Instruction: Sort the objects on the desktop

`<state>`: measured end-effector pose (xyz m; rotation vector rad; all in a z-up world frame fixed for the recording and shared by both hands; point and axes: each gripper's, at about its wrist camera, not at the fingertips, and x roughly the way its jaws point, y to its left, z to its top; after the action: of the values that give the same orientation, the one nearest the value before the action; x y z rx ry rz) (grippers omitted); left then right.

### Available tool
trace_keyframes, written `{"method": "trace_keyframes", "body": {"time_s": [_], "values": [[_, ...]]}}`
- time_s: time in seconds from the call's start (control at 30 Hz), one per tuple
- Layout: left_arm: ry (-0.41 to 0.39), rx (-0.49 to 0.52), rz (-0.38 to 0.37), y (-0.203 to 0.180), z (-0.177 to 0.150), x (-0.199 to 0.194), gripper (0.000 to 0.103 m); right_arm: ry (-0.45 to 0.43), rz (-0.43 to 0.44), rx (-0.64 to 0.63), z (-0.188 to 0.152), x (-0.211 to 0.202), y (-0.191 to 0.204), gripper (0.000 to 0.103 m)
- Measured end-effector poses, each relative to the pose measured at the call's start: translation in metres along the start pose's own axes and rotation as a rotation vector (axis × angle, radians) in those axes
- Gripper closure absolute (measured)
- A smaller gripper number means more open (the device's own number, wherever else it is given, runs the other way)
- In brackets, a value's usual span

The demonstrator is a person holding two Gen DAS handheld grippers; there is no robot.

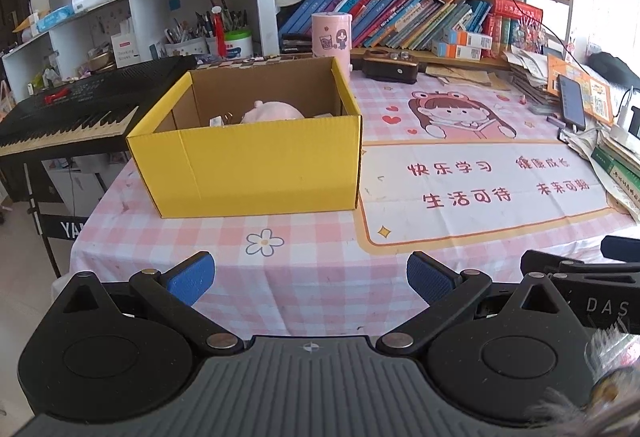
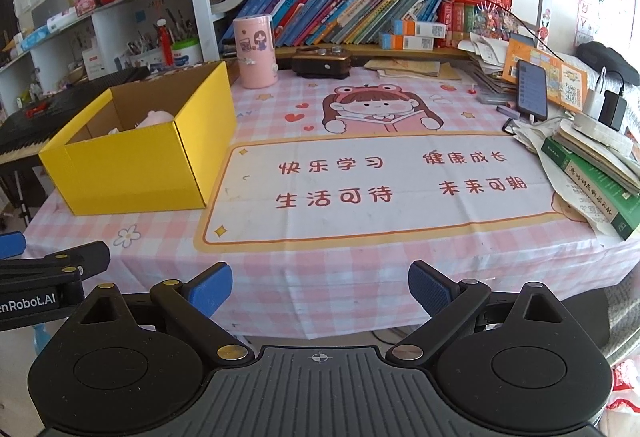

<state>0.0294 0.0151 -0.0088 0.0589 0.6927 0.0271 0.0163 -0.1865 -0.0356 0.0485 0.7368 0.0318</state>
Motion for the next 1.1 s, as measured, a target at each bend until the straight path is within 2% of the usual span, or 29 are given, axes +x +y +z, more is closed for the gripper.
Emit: {"method": "trace_keyframes", "body": {"time_s": [1.1], "values": [[0.015, -0.011, -0.015, -0.0013, -0.0009, 0.0021, 0.000, 0.026, 0.008, -0.004, -0.0023, 0.0032, -0.0003, 0.006]]}}
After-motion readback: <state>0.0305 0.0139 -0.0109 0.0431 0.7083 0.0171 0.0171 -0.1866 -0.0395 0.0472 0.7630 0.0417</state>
